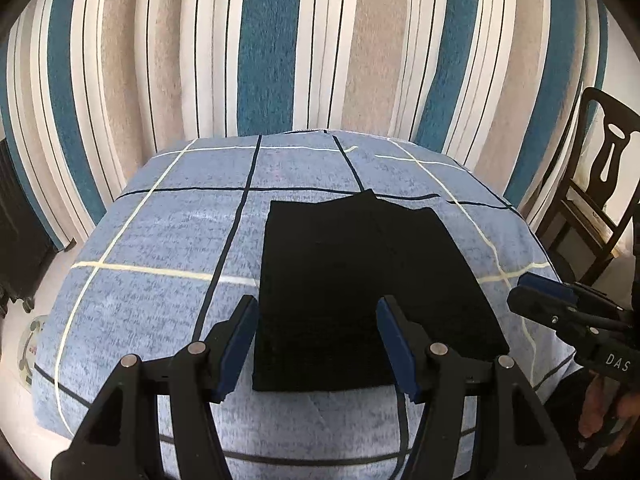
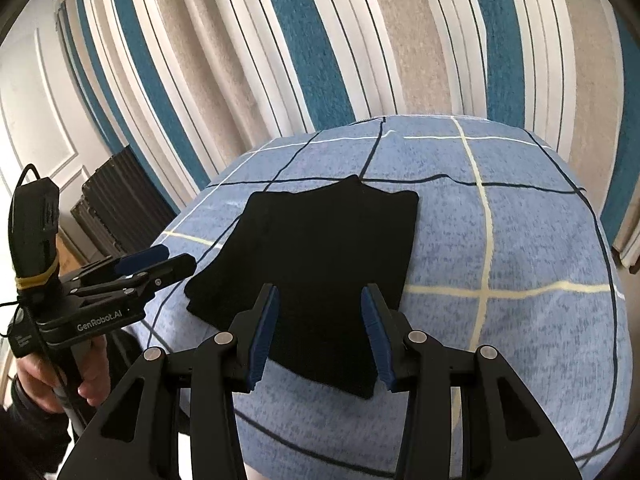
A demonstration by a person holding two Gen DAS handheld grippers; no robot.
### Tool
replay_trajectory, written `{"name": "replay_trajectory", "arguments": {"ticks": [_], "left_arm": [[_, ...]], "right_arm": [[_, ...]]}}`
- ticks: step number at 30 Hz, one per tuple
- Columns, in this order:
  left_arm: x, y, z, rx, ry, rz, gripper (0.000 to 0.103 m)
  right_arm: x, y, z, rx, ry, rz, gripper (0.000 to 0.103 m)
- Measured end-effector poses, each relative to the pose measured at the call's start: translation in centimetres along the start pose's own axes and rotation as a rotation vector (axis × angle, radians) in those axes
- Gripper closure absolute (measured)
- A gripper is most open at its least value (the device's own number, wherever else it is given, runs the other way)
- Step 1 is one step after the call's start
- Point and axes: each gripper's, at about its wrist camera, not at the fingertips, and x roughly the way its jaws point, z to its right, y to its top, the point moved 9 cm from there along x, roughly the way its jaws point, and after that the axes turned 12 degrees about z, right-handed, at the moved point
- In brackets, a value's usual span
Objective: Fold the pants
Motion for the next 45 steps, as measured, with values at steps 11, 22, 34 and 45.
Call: {"name": "replay_trajectory", "arguments": {"ticks": [11, 22, 34, 45], "left_arm": [[3.1, 0.9, -1.0, 0.006, 0.016, -0.012, 0.039], [7.0, 0.1, -2.2, -0.006, -0.011, -0.035, 0.039], [8.9, -1.0, -3.5, -0.057, -0.044, -0.069, 0.035], [9.8, -1.9, -3.1, -0.217, -0.197, -0.153, 0.032]], "right_arm": [[3.2, 1.5, 1.0, -0.006, 0.015, -0.017, 0.058], [6.1, 1.2, 4.7, 0.088, 0.028, -0.028, 0.052], [7.9, -0.8, 6.6, 0.245, 0.058, -0.104, 0.05], [7.8, -1.2, 5.7, 0.305, 0.138, -0.124, 0.049]]}}
